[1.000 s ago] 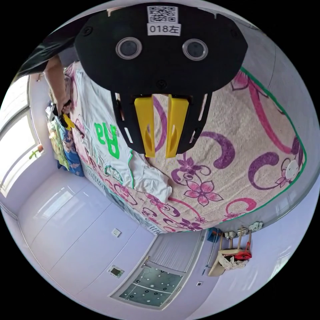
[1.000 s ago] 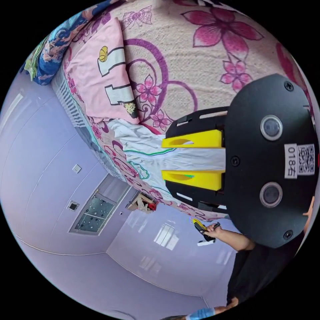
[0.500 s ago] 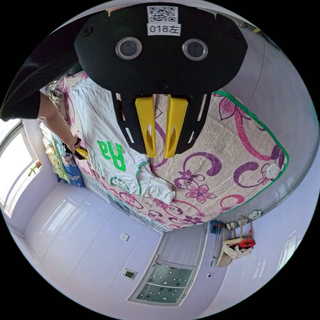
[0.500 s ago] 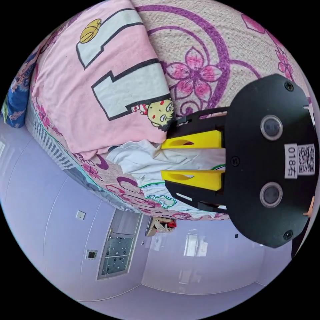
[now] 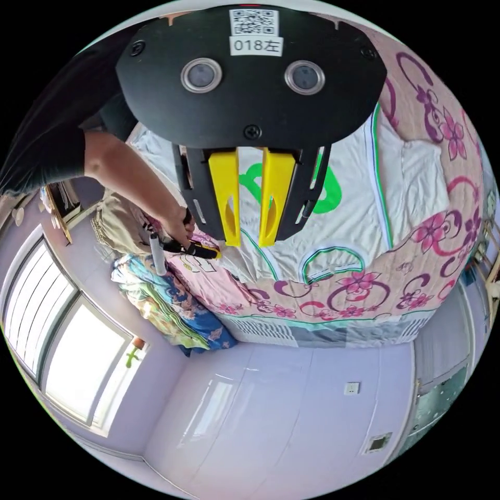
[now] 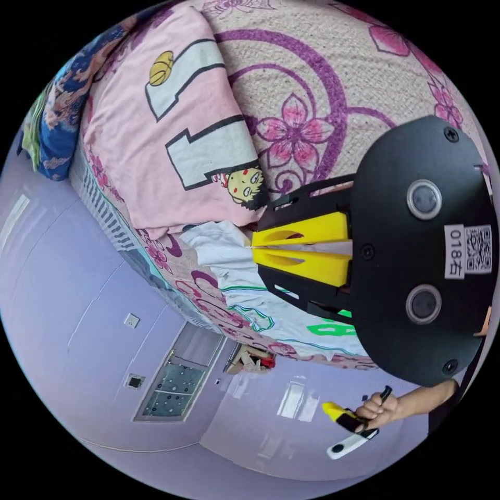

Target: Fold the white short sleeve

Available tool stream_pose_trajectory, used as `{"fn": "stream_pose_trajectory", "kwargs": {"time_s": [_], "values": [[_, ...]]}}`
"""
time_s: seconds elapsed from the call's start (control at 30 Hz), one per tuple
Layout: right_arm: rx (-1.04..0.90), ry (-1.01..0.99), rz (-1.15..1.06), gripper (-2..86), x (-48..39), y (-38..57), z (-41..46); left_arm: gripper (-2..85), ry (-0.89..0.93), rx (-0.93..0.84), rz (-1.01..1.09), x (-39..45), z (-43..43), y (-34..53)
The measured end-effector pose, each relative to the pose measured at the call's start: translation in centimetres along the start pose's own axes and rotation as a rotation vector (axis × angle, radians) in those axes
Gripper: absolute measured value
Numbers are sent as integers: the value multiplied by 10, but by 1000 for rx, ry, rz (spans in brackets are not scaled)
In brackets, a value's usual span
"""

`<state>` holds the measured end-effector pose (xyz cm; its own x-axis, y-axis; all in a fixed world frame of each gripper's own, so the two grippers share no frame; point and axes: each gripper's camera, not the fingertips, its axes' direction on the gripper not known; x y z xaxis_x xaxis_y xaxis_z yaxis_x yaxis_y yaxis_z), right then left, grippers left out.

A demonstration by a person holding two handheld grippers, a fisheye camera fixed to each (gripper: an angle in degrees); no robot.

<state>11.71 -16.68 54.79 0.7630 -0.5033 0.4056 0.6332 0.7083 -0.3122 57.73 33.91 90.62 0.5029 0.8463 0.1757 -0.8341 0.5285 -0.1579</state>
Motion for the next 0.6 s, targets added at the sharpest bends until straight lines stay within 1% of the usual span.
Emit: {"fn": "stream_pose_trajectory", "kwargs": {"time_s": [0.07, 0.1, 0.17, 0.2, 0.27, 0.3, 0.37, 0.47, 0.57, 0.6], "values": [[18, 44, -61, 2, -6, 12, -8, 81, 48, -86, 33, 23, 71, -73], [28, 64, -83, 1, -7, 20, -12, 86, 61, -116, 38, 29, 90, -90], [31, 63, -102, 1, -4, 28, -16, 114, 89, -255, 71, 63, 174, -149], [4, 51, -99, 1, 2, 30, -14, 123, 89, -291, 80, 73, 195, -160], [-21, 20, -71, 3, 13, 33, -12, 158, 29, -429, 133, 119, 269, -198], [-38, -10, -58, 4, 21, 35, -11, 165, -5, -458, 154, 131, 285, -204], [-22, -51, -53, 8, 29, 38, -15, 179, -142, -537, 245, 171, 339, -218], [-67, -111, -64, 18, 39, 42, -21, 183, -273, -574, 324, 201, 376, -217], [-76, -141, -91, 28, 50, 57, -47, 177, -267, -517, 318, 210, 374, -220], [-70, -183, -101, 33, 56, 66, -62, 175, -263, -504, 328, 212, 372, -219]]}}
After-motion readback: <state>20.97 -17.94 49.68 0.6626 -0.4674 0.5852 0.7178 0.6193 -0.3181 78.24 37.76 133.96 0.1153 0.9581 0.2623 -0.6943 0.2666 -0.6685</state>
